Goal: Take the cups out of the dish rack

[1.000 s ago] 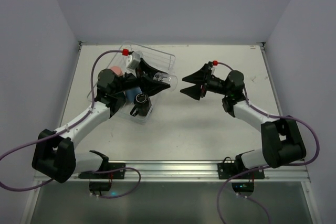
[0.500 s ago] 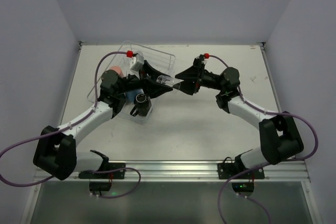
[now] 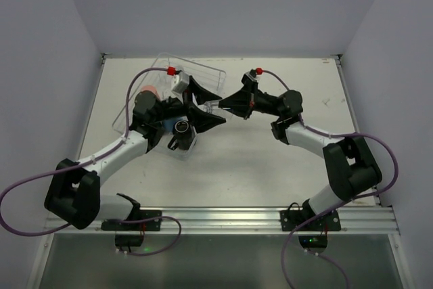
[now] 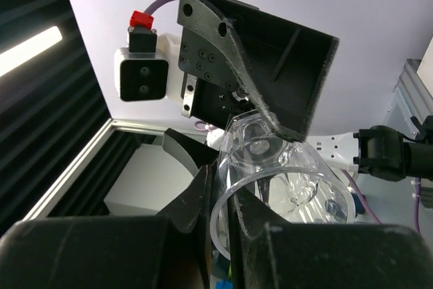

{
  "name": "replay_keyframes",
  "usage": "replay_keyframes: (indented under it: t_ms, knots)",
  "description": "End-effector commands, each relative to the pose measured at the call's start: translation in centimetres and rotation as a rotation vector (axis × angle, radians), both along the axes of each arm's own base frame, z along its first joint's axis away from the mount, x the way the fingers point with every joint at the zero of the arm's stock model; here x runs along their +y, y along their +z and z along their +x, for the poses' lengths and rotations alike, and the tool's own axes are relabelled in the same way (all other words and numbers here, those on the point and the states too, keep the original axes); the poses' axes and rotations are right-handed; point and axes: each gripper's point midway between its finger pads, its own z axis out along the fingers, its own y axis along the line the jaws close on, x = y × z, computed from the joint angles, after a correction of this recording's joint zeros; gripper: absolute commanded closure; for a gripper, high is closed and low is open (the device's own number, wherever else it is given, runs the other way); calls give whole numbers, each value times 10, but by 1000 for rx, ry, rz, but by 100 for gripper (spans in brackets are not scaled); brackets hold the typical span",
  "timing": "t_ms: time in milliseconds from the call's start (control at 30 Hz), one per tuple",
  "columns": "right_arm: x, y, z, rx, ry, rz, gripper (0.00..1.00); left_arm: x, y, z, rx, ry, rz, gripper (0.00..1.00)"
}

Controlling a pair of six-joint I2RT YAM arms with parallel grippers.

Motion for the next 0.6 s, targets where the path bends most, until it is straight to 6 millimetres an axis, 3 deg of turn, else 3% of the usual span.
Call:
replay_keyframes:
  t_ms: [0,133,167,267,333,367,400,467,567]
  knots:
    - [-4,11,-1,-86,-22,20,100,1,7,-1,-15,22,19,0]
    - [-13,-13,10,-101,-95,-77,100,18,21,15,-50,214,39,0]
    - [-20,-19,17,-101,-129,-106,100,26,18,24,-33,289,66,0]
    - [-40,-46,32,-88,-238,-244,100,57,38,56,-16,576,62,0]
    - [-57,-66,43,-88,-341,-375,100,80,30,77,58,751,113,0]
    - [-70,-75,51,-77,-403,-440,100,89,15,82,119,811,174,0]
    - [-82,-95,52,-69,-430,-571,100,105,27,95,136,924,167,0]
    - [-116,-111,72,-60,-624,-768,100,117,1,106,231,1014,276,0]
    - [-176,-141,79,-15,-823,-1118,100,133,-13,123,305,1139,357,0]
